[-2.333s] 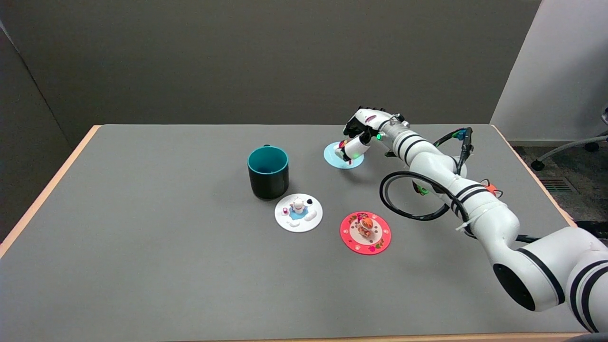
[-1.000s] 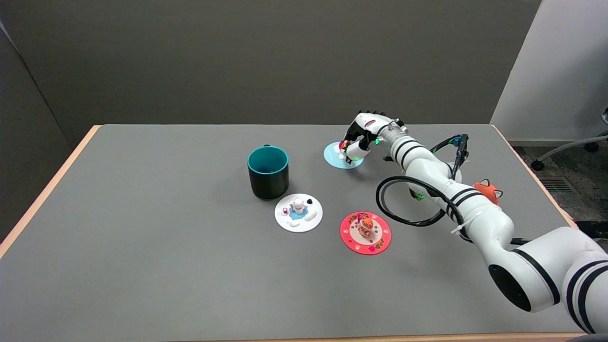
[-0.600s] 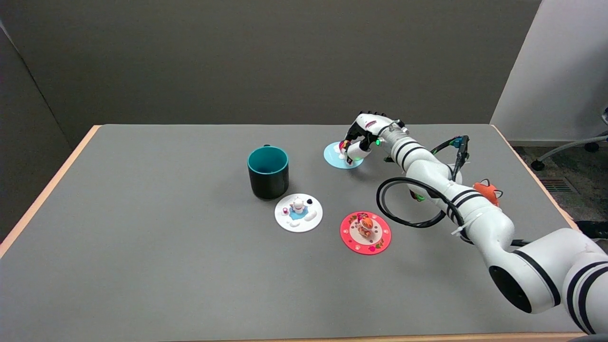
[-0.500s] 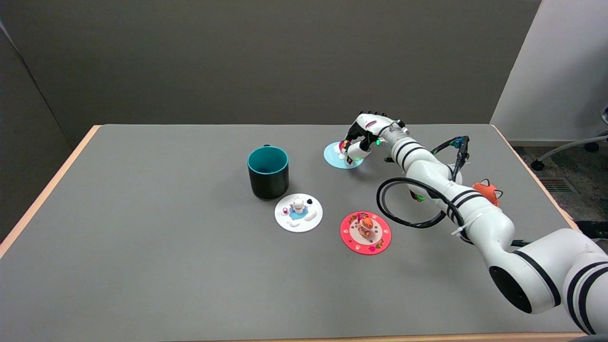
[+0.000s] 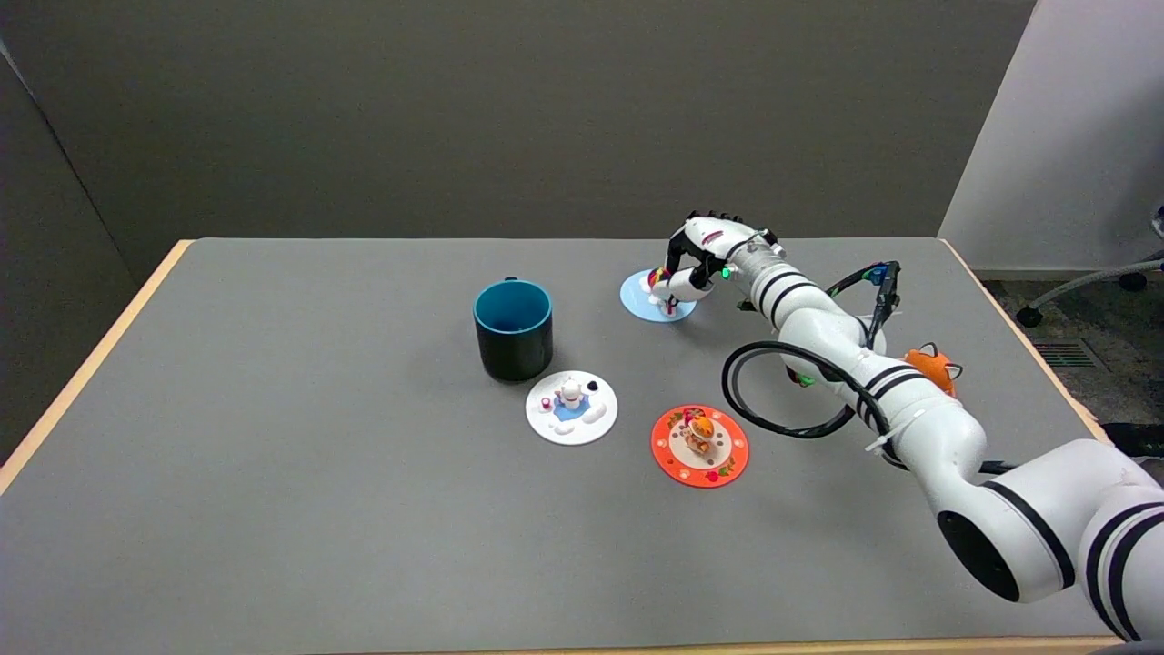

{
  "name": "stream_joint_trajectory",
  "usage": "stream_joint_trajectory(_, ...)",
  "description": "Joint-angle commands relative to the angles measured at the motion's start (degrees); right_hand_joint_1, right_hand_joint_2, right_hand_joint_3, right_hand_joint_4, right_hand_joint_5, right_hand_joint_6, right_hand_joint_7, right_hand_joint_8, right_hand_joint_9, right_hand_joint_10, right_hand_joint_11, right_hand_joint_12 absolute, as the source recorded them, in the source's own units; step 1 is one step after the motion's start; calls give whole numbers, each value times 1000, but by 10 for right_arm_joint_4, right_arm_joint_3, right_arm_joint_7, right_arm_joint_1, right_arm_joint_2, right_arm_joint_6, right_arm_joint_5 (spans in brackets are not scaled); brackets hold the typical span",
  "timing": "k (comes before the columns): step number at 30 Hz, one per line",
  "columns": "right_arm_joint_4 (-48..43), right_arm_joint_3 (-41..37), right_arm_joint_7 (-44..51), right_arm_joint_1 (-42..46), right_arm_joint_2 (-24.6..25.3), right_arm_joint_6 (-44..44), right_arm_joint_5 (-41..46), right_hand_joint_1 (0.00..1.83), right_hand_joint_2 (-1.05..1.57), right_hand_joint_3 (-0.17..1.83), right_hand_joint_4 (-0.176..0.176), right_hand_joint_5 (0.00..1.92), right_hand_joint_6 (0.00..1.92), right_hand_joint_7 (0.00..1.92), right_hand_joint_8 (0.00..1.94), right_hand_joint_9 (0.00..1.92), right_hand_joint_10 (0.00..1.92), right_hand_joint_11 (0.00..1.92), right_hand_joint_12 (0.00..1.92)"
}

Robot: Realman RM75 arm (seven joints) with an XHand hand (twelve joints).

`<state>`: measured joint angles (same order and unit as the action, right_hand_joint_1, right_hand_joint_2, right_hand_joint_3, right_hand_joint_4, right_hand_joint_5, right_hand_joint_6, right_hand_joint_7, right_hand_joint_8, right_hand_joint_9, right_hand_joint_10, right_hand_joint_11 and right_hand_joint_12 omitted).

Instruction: Pick up the cup lid with blue sky.

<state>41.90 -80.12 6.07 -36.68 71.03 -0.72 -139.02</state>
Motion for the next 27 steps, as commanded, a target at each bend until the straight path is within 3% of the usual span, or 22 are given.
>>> stream_joint_trajectory(1, -1, -2, 0, 2, 2, 7, 0, 936, 1195, 199, 32, 664, 1471, 161, 1156, 212, 1038, 365, 618)
stream_joint_trajectory(27, 30, -2, -6, 16, -1, 4, 4, 905, 1221, 206, 37, 618, 1543, 153, 1216, 184, 1090, 357, 679)
